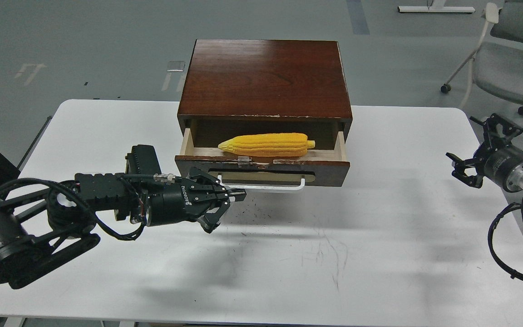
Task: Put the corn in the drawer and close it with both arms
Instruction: 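Push the drawer front with the left gripper toward the cabinet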
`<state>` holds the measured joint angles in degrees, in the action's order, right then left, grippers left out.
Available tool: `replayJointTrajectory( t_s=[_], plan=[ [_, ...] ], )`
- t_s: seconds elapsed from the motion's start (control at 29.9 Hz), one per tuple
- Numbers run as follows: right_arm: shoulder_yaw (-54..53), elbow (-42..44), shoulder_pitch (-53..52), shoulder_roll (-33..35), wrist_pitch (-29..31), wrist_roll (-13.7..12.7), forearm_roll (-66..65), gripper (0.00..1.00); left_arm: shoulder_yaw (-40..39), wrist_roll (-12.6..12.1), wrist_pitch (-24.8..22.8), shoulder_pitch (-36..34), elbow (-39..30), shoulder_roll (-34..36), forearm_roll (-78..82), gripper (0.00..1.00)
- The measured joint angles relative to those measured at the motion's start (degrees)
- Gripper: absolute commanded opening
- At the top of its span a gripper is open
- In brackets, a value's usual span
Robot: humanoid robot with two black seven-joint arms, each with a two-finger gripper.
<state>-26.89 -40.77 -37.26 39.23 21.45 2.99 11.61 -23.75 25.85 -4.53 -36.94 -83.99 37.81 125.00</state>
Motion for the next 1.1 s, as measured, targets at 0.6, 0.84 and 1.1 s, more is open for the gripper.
replayJointTrajectory(
  t_s=[0.6,0.84,1.1],
  plan=[
    [0.0,-0.1,0.3,0.1,0.1,0.0,0.0,0.97,0.8,0.5,0.1,-4.7,6.3,-2.9,0.0,0.0],
    [0.0,-0.2,0.4,0.1,0.1,0.0,0.0,0.97,1.1,0.5,0.2,-4.7,7.6,-4.4,0.0,0.0],
    [0.0,-0.2,0.4,0.2,0.1,0.0,0.0,0.97,1.1,0.7,0.1,-6.6,10.5,-6.4,0.0,0.0]
  ],
)
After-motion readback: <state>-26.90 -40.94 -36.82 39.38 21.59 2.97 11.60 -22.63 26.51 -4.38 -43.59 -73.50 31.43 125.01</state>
